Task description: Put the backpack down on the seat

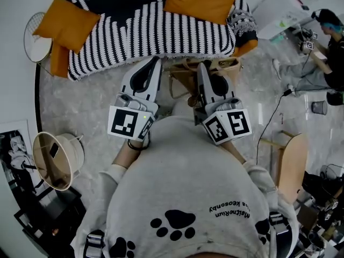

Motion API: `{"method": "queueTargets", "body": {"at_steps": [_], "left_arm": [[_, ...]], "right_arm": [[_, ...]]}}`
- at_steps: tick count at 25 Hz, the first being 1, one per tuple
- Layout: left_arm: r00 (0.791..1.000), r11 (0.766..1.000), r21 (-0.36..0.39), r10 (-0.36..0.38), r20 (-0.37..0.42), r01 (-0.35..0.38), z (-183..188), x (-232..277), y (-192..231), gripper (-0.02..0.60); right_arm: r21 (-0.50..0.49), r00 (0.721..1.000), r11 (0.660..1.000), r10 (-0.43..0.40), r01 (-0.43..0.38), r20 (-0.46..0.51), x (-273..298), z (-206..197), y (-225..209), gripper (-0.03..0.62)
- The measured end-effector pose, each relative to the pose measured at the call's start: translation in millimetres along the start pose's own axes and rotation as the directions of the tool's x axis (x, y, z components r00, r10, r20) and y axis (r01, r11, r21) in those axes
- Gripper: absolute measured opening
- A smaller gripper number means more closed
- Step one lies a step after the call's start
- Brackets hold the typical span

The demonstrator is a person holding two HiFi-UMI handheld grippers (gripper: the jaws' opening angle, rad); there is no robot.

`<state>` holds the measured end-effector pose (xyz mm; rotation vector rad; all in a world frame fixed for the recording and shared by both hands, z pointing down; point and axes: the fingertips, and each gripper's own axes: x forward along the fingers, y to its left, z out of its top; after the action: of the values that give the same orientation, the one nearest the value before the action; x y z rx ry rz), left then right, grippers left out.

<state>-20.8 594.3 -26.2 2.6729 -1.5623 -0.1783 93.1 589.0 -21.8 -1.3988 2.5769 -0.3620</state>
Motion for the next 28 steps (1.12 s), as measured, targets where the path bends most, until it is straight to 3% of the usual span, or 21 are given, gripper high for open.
{"method": "queueTargets", "body": {"at_steps": [5,16,28], "left_arm": [[1.000,1.000,-0.005,-0.011,0.009,0.011,5,2,3,0.020],[1.000,1.000,-0.004,0.000,-0.003,0.000,0,48,45,0.020],[0.999,0.999,-0.025,0.031,-0.039,-0.032,-23,166,126,0.020]], "right_arm": [[-0.002,1.000,1.000,-0.003,0.003,-0.002,6,3,1,0.072],[0.002,0.999,0.999,0.041,-0.041,0.006,76,8,-18,0.072],[0.034,0.993,0.993,0.111,-0.109,-0.050,206,-5,-85,0.072]]}}
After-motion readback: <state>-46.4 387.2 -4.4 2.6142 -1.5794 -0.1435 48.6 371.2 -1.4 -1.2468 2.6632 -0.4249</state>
